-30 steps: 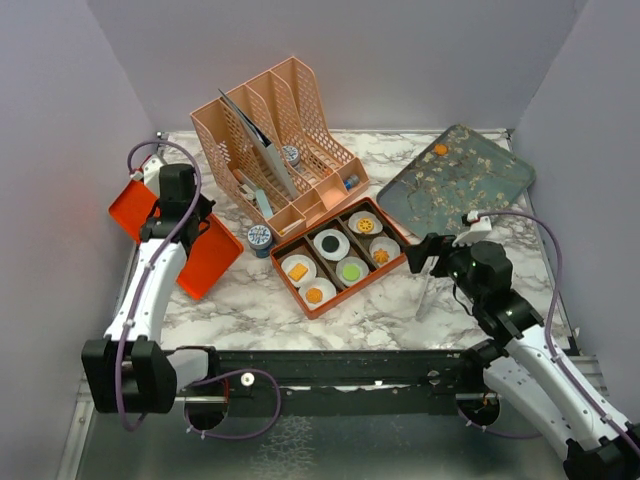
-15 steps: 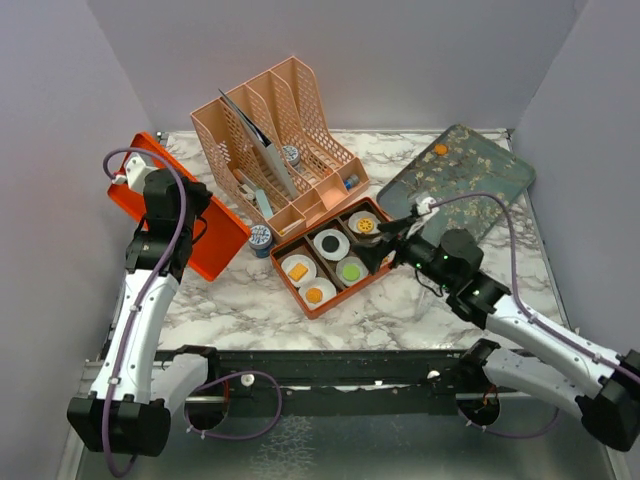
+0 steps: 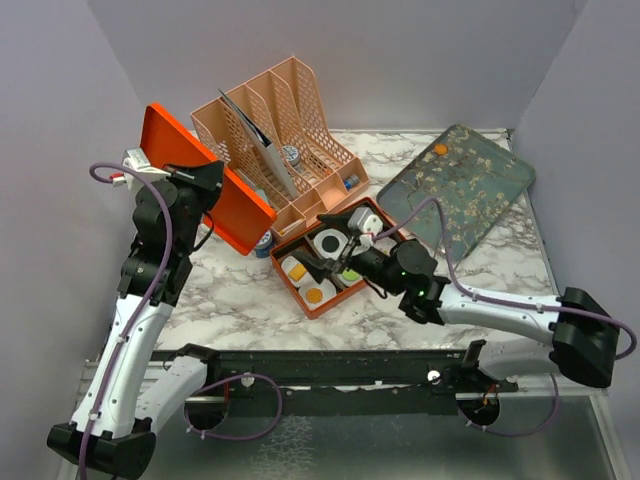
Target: Pack the cookies
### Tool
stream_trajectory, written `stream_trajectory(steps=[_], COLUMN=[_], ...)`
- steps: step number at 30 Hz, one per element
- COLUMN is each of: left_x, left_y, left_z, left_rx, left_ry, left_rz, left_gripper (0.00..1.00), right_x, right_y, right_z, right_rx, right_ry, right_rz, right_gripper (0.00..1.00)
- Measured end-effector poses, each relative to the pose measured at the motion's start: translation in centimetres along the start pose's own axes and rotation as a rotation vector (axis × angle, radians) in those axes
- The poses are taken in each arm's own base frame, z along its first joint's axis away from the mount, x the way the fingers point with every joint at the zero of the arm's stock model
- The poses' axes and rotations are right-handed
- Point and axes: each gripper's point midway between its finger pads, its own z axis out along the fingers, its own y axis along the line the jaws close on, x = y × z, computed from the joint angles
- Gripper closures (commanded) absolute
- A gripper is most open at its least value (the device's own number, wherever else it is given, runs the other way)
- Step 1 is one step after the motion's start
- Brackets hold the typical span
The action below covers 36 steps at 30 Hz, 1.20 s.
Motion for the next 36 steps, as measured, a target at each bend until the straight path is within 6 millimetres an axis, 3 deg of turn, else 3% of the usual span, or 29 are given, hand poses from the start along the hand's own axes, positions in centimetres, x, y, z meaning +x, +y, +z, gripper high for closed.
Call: stream_trajectory(steps=[6, 11, 16, 20, 29, 33, 36], left_x=[1.2, 1.7, 2.7, 4.0, 4.2, 4.1, 3.9], left_y=[-1.9, -3.5, -4.1, -3.7, -4.5, -4.8, -4.8], left_z=[-0.2, -0.4, -0.5, -0.6, -1.6, -2.2, -2.9], left_rx=[0.078, 0.140, 0.178, 0.183, 0.229, 0.251, 0.258], left_ry=[0.042, 0.070, 0.104, 0.144, 0.169, 0.171, 0.168], left_rz=[-0.101, -0.166, -0.215, -0.233, -0.241, -0.227, -0.195], left_gripper=[1.00, 1.00, 1.00, 1.00, 1.00, 0.79, 0.61], right_x=[0.2, 0.4, -0.7, -0.9, -0.9, -1.7, -2.3], right_y=[2.8, 2.5, 1.5, 0.6, 0.1, -0.1, -0.3], right_z=[2.3, 4.3, 5.8, 6.5, 6.3, 5.7, 5.1], right_rx=[-0.024, 0.050, 0.133, 0.191, 0.209, 0.215, 0.213], right_ry=[-0.103, -0.161, -0.235, -0.262, -0.257, -0.263, -0.253], right_rz=[-0.121, -0.178, -0.213, -0.269, -0.407, -0.465, -0.532], right_gripper=[0.01, 0.08, 0.15, 0.28, 0.79, 0.96, 0.99])
